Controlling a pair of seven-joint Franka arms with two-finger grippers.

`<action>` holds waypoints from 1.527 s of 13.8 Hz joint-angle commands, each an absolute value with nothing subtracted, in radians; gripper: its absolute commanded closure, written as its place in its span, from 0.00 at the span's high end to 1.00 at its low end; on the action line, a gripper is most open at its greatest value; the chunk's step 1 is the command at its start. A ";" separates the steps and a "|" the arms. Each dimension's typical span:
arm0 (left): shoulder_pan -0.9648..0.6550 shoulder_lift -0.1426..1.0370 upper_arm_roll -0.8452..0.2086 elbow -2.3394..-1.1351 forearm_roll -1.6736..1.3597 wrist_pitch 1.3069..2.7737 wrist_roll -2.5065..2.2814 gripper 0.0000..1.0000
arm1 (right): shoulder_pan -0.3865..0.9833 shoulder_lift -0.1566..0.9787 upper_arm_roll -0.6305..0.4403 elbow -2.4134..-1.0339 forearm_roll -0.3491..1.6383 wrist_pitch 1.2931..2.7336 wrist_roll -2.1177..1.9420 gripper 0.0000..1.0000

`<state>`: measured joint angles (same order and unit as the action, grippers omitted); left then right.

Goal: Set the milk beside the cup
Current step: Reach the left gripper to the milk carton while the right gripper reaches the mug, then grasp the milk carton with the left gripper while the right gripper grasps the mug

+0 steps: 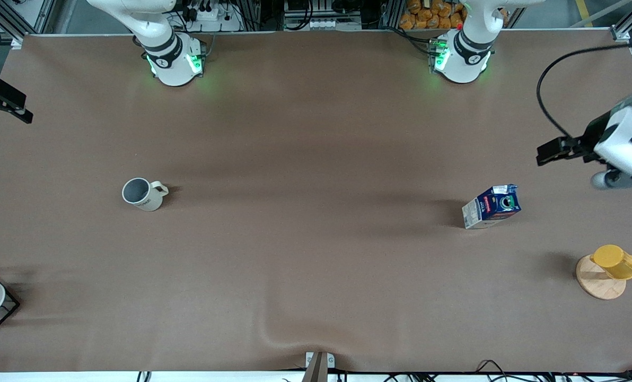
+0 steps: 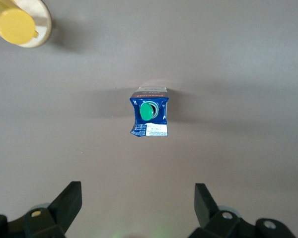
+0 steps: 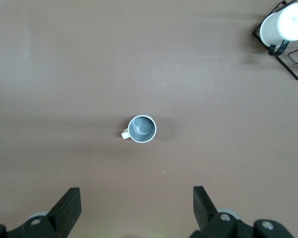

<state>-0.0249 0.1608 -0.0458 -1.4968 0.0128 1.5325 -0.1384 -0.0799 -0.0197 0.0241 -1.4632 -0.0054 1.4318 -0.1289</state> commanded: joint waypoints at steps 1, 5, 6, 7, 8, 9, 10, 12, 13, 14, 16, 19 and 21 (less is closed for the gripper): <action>-0.006 0.169 -0.044 -1.567 0.000 1.619 -0.143 1.00 | -0.068 -0.025 0.017 -1.540 -0.017 1.492 -0.124 1.00; 0.005 0.158 -0.044 -1.725 0.000 1.796 -0.141 1.00 | -0.035 -0.029 0.021 -1.785 -0.017 1.779 -0.124 1.00; 0.005 0.156 -0.044 -1.765 0.000 1.839 -0.140 1.00 | -0.040 -0.026 0.021 -1.842 -0.012 1.842 -0.136 1.00; 0.005 0.160 -0.044 -1.788 0.003 1.868 -0.134 1.00 | -0.044 -0.018 0.020 -1.867 -0.011 1.886 -0.138 1.00; 0.002 0.163 -0.046 -1.805 0.003 1.885 -0.136 1.00 | -0.041 -0.006 0.018 -1.888 -0.012 1.914 -0.135 1.00; 0.003 0.163 -0.046 -1.824 0.003 1.913 -0.137 1.00 | -0.038 0.003 0.017 -1.914 -0.017 1.930 -0.133 1.00; 0.003 0.166 -0.046 -1.842 0.003 1.942 -0.137 1.00 | -0.037 0.006 0.018 -1.954 -0.018 1.968 -0.126 1.00; 0.000 0.176 -0.046 -1.867 0.003 1.983 -0.137 1.00 | -0.046 0.008 0.020 -2.049 -0.017 2.067 -0.126 1.00; 0.002 0.179 -0.046 -1.873 0.002 1.991 -0.137 1.00 | -0.048 0.011 0.018 -2.084 -0.020 2.083 -0.149 1.00; 0.003 0.187 -0.046 -1.875 0.000 1.999 -0.137 1.00 | -0.045 0.024 0.018 -2.097 -0.024 2.089 -0.222 1.00; 0.002 0.205 -0.048 -1.876 -0.002 2.014 -0.138 1.00 | -0.040 0.064 0.023 -2.118 -0.025 2.092 -0.407 1.00; 0.000 0.222 -0.046 -1.876 0.000 2.020 -0.141 1.00 | -0.035 0.071 0.031 -2.187 -0.025 2.117 -0.566 1.00; 0.000 0.235 -0.048 -1.876 -0.002 2.032 -0.143 1.00 | -0.029 0.066 0.032 -2.306 -0.028 2.283 -0.581 1.00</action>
<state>0.0006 0.2278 -0.0461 -1.8702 0.0128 2.0088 -0.1396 -0.0366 0.0853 0.0292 -2.1944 -0.0108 2.1523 -0.5450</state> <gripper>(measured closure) 0.000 0.000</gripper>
